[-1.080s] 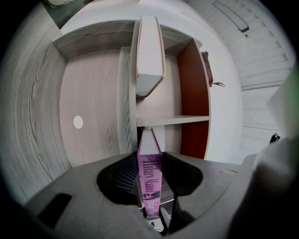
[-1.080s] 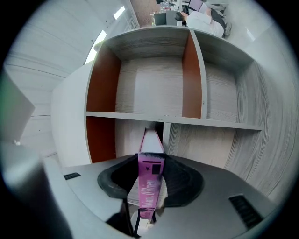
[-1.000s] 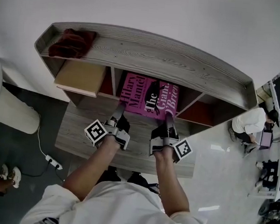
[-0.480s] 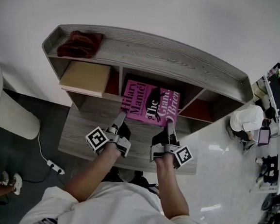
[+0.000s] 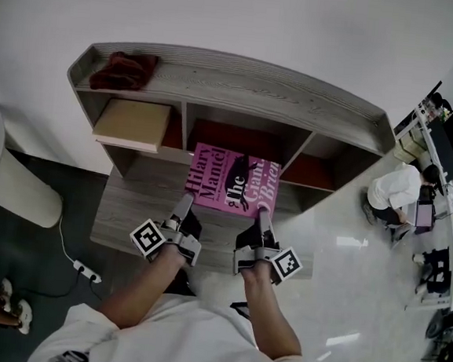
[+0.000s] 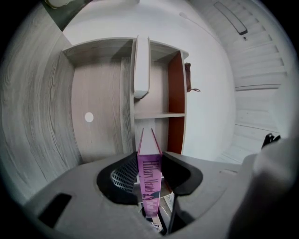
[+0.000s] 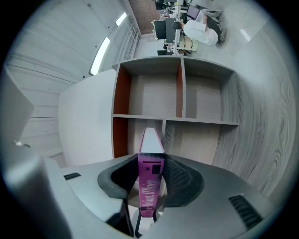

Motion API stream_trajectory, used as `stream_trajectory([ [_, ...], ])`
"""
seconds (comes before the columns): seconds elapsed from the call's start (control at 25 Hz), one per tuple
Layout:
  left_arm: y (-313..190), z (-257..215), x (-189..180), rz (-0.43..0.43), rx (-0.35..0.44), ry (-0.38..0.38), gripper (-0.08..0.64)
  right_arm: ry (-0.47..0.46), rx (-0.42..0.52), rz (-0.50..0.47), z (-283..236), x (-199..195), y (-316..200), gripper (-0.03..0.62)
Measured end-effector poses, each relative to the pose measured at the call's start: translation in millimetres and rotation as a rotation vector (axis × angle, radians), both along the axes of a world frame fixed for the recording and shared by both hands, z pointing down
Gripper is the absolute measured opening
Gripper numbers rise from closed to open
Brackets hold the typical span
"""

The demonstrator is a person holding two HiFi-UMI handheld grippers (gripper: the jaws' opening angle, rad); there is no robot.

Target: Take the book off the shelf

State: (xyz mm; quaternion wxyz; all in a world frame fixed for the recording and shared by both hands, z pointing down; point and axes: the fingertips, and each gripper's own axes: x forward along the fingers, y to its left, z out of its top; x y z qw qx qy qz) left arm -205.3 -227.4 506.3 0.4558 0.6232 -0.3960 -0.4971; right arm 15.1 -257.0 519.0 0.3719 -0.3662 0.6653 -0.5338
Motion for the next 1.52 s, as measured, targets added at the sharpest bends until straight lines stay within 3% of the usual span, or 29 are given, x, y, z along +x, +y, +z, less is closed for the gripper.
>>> stream_trajectory([
  [0.68,-3,7,0,0.013,-0.024,-0.029,0.155,0.009,-0.025,-0.024,10,0,-3,0.156],
  [1.52,-2,3,1,0.032,-0.128,-0.011,0.155,-0.017,-0.106,-0.031,6,-1,-1,0.156],
])
